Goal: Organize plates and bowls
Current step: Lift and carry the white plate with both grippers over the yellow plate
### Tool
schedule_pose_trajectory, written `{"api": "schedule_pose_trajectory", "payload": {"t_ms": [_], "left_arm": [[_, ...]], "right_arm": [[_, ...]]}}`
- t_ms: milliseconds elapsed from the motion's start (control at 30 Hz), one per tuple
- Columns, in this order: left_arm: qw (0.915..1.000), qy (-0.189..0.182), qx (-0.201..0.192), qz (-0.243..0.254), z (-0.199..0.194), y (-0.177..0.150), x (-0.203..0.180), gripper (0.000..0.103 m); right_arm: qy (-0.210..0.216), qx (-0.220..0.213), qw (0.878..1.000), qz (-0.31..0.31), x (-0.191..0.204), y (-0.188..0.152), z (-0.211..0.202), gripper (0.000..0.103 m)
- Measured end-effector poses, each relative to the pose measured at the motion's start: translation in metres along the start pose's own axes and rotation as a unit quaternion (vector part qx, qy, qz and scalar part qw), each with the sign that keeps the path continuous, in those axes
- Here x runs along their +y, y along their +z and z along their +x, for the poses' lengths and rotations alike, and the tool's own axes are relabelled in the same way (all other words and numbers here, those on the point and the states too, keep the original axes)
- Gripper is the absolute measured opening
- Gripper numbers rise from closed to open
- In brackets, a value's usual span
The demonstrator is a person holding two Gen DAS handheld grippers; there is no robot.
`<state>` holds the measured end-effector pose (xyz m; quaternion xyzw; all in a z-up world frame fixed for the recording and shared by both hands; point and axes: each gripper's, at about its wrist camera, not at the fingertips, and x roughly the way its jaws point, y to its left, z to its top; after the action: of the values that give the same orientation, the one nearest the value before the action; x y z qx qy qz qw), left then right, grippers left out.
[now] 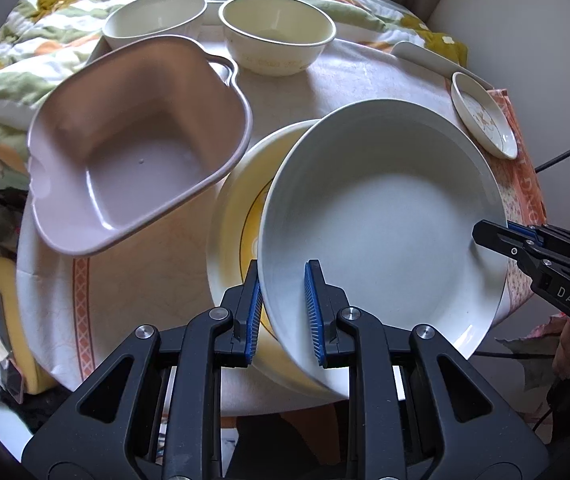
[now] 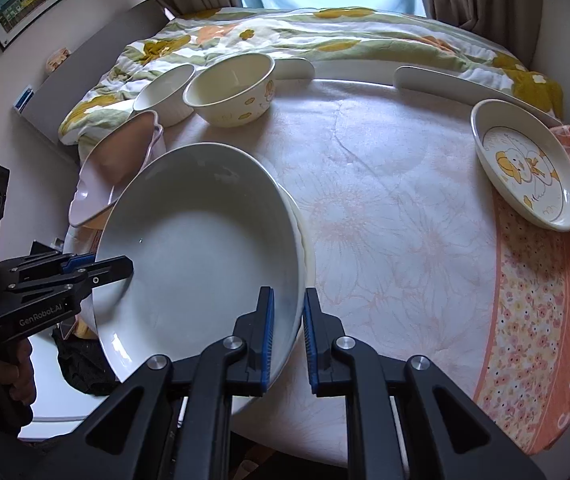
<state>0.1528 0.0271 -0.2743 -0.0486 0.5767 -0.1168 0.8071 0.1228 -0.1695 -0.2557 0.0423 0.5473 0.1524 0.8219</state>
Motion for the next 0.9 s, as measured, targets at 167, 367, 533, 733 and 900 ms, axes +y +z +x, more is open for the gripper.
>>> {"api": "schedule_pose_trajectory", "payload": {"t_ms": [167, 367, 533, 733, 900], "left_arm": [[1.0, -0.005, 0.003, 0.003, 0.007, 0.003, 0.0, 0.018], [0.9999, 0.001, 0.01, 0.001, 0.014, 0.004, -0.002, 0.018], [0.9997, 0.016, 0.017, 0.011, 0.023, 0.004, -0.006, 0.018], [0.9986, 0.04, 0.021, 0.03, 0.029, 0.004, -0.011, 0.018], [0.9951, 0.08, 0.014, 0.056, 0.03, 0.006, -0.019, 0.018]], "right_arm": [[-0.009, -0.004, 1.0, 0.015, -0.003, -0.004, 0.0, 0.013], [-0.019, -0.009, 1.0, 0.006, 0.001, -0.006, 0.004, 0.013], [-0.025, -0.013, 1.0, -0.006, 0.002, -0.005, 0.008, 0.013], [-0.032, -0.013, 0.999, -0.014, 0.002, -0.003, 0.011, 0.013], [-0.031, -0.016, 0.999, -0.02, 0.004, -0.002, 0.011, 0.013]]}}
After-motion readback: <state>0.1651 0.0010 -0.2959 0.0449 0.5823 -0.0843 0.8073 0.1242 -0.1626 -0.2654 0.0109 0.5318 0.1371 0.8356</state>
